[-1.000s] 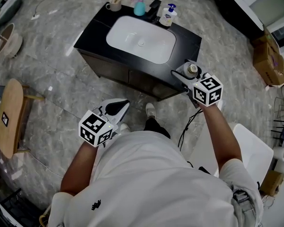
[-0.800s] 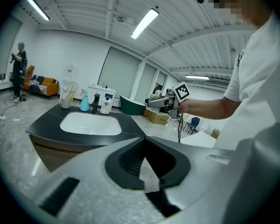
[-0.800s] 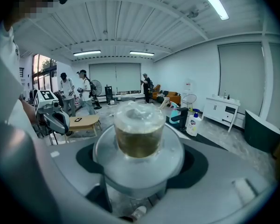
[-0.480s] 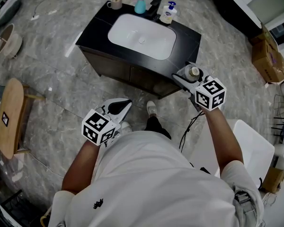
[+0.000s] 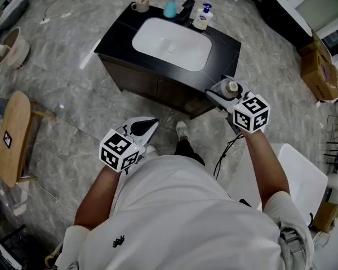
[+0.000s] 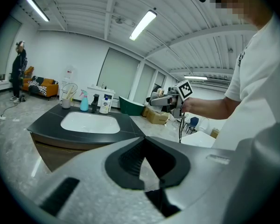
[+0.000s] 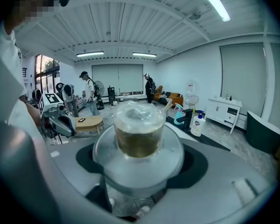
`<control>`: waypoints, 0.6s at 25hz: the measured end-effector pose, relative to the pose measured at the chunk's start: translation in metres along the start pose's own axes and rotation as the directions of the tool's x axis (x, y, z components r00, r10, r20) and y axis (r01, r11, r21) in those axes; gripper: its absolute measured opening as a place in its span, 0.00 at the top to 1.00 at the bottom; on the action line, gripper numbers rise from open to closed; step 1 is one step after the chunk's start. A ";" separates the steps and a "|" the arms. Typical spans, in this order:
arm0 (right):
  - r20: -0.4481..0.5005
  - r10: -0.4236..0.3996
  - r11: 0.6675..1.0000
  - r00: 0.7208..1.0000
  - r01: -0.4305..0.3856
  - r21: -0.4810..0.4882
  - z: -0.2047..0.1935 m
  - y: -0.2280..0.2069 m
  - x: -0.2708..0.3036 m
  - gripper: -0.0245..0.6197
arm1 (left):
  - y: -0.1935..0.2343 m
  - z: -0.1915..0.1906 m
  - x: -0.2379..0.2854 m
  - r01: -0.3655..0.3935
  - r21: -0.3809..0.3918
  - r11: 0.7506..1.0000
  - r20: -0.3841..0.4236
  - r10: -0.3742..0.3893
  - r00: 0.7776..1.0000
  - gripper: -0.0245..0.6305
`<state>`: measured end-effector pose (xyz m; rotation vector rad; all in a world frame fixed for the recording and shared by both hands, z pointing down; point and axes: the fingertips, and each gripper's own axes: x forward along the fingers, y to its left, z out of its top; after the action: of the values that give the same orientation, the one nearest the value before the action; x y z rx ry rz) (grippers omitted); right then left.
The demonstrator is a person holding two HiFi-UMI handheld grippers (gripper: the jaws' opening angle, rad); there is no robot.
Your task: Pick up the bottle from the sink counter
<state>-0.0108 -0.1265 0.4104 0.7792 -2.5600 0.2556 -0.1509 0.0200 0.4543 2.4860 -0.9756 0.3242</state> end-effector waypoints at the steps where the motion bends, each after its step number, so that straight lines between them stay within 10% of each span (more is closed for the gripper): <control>1: 0.001 0.002 1.000 1.000 -0.002 0.000 0.001 0.001 -0.001 0.42 | -0.001 0.000 -0.001 -0.001 -0.001 1.000 0.001 0.001 1.000 0.95; 15: 0.003 0.023 1.000 1.000 -0.023 0.001 0.001 0.011 -0.005 0.42 | -0.007 -0.006 -0.006 -0.006 -0.014 1.000 0.009 0.006 1.000 0.95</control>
<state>-0.0134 -0.1152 0.4068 0.7518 -2.5735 0.2632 -0.1508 0.0313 0.4553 2.4739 -0.9862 0.3073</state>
